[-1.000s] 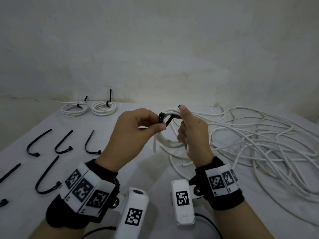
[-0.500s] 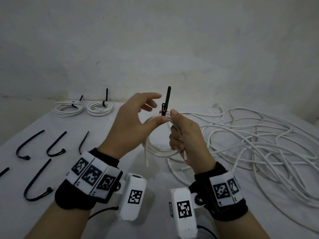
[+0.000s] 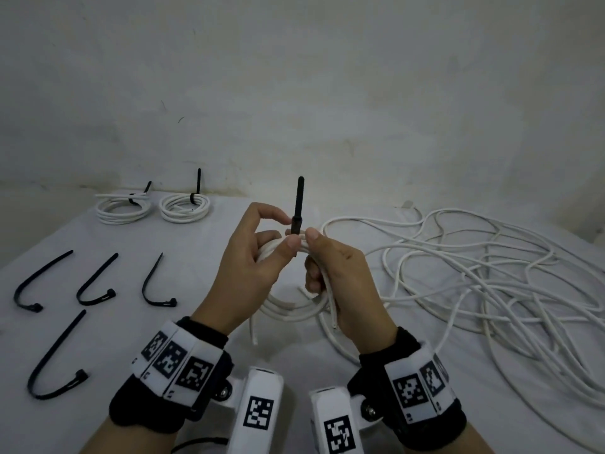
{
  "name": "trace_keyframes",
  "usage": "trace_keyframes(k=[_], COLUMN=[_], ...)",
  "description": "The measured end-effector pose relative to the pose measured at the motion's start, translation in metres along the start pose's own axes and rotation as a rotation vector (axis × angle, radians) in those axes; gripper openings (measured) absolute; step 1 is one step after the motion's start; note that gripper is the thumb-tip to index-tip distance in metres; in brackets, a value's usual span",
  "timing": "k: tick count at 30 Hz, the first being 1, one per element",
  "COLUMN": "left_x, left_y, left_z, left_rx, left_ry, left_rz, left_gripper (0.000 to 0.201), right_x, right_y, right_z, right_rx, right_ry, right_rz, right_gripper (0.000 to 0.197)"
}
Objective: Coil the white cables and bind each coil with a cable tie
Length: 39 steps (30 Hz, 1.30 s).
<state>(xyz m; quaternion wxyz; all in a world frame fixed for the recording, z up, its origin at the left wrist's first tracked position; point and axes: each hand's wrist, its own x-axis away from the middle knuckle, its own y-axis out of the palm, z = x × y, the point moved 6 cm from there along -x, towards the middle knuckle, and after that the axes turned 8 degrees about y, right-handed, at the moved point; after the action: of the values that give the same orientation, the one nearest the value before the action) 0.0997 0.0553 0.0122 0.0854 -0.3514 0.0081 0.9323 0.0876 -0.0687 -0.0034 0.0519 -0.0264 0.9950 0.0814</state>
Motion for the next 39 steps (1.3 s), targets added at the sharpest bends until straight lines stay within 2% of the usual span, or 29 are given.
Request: trace_keyframes(k=[3, 5, 8, 11, 14, 16, 22, 29, 39], left_x=[0.003, 0.004, 0.007, 0.008, 0.007, 0.006, 0.003, 0.005, 0.005], left_y=[0.007, 0.012, 0.017, 0.020, 0.020, 0.018, 0.011, 0.013, 0.012], left_z=[0.005, 0.006, 0.006, 0.006, 0.006, 0.006, 0.008, 0.006, 0.007], left_rx=[0.035, 0.055, 0.067, 0.089, 0.134, 0.153, 0.172, 0.169, 0.144], left_ry=[0.029, 0.031, 0.010, -0.014, -0.035, -0.040, -0.038, -0.070, -0.086], left_rz=[-0.060, -0.103, -0.153, -0.171, -0.155, -0.147, -0.096, -0.096, -0.050], left_gripper=[0.023, 0.024, 0.030, 0.028, 0.026, 0.026, 0.023, 0.024, 0.015], right_x=[-0.004, -0.006, -0.008, -0.006, -0.001, 0.002, 0.001, -0.001, -0.005], right_y=[-0.004, -0.011, -0.025, -0.033, -0.034, -0.034, -0.032, -0.033, -0.033], right_z=[0.000, -0.002, -0.009, -0.017, -0.030, -0.036, -0.036, -0.034, -0.030], right_rx=[-0.047, -0.122, -0.123, -0.158, -0.054, 0.055, 0.240, 0.191, 0.162], right_ry=[0.062, 0.063, -0.028, -0.096, -0.219, -0.313, -0.348, -0.385, -0.409], right_rz=[-0.050, -0.041, 0.049, 0.106, 0.165, 0.187, 0.067, -0.012, -0.032], right_gripper=[0.026, 0.021, 0.013, 0.016, 0.022, 0.020, 0.015, 0.017, 0.024])
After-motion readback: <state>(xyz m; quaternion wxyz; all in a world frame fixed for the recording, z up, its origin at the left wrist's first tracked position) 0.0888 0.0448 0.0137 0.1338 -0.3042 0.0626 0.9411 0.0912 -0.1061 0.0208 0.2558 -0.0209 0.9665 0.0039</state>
